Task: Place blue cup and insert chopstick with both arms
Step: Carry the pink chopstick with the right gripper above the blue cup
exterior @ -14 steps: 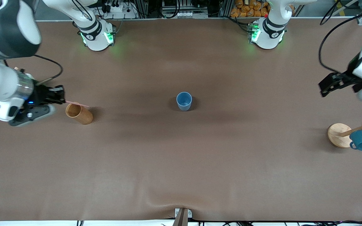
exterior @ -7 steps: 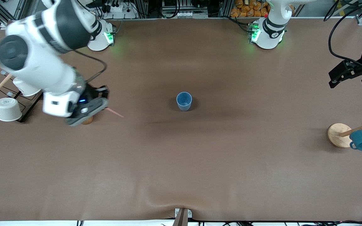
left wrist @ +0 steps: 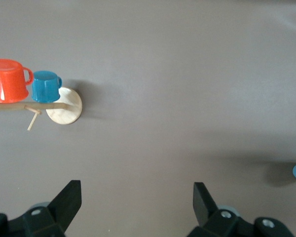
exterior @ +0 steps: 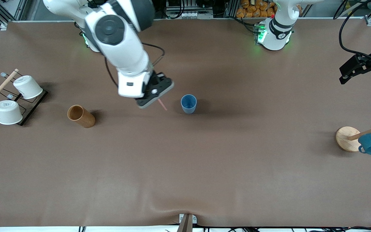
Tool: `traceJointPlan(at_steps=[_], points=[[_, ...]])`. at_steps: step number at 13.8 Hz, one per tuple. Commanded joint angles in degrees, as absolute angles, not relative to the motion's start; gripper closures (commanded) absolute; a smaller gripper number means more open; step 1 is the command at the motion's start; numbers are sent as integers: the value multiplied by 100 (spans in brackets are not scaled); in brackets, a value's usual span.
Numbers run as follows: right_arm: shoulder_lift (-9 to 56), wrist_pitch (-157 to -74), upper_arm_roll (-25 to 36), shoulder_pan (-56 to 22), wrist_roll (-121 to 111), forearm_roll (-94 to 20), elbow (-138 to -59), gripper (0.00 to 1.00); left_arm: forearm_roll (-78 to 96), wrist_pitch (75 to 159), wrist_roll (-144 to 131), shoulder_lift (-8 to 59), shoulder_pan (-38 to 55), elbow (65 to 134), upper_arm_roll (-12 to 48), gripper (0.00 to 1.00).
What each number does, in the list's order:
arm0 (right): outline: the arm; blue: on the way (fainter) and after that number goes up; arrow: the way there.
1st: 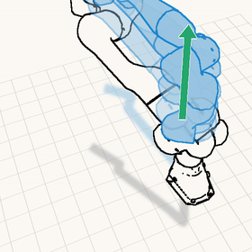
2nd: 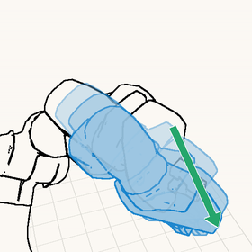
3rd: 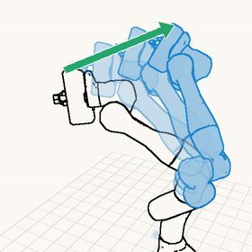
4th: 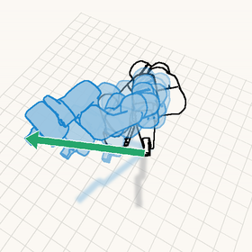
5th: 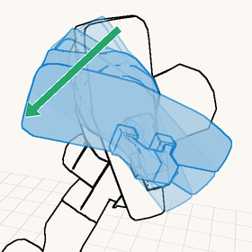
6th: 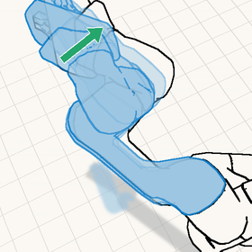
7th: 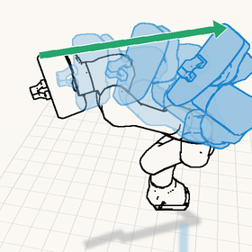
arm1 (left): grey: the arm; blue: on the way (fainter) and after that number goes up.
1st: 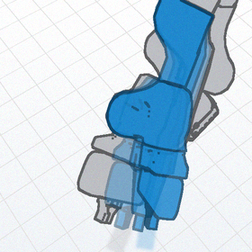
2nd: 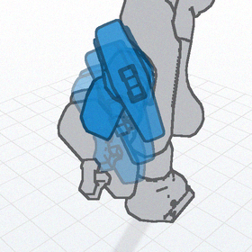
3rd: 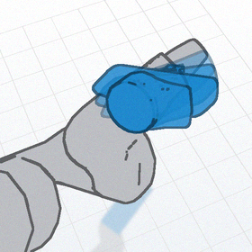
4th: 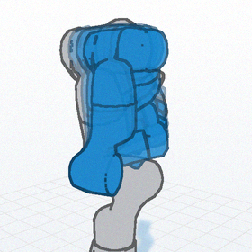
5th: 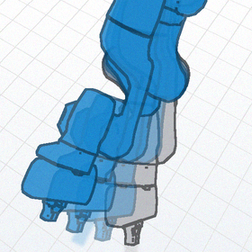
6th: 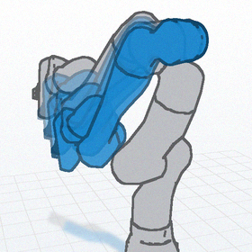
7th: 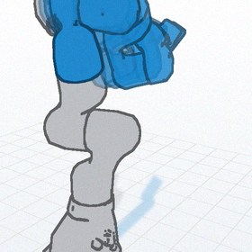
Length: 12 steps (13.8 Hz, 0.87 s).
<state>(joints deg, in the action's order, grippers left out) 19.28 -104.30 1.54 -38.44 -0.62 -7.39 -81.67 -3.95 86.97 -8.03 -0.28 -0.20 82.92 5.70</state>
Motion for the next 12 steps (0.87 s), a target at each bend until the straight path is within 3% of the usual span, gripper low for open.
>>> traceJointPlan(at_steps=[1,12], points=[[2039,-10687,237,-4270,446,-537,-8130,100,-308,8543,-809,-220,-70,8403,571,0],[2302,-10758,237,-4922,932,-308,-8130,100,-255,8490,-764,-97,-132,8385,606,0]])
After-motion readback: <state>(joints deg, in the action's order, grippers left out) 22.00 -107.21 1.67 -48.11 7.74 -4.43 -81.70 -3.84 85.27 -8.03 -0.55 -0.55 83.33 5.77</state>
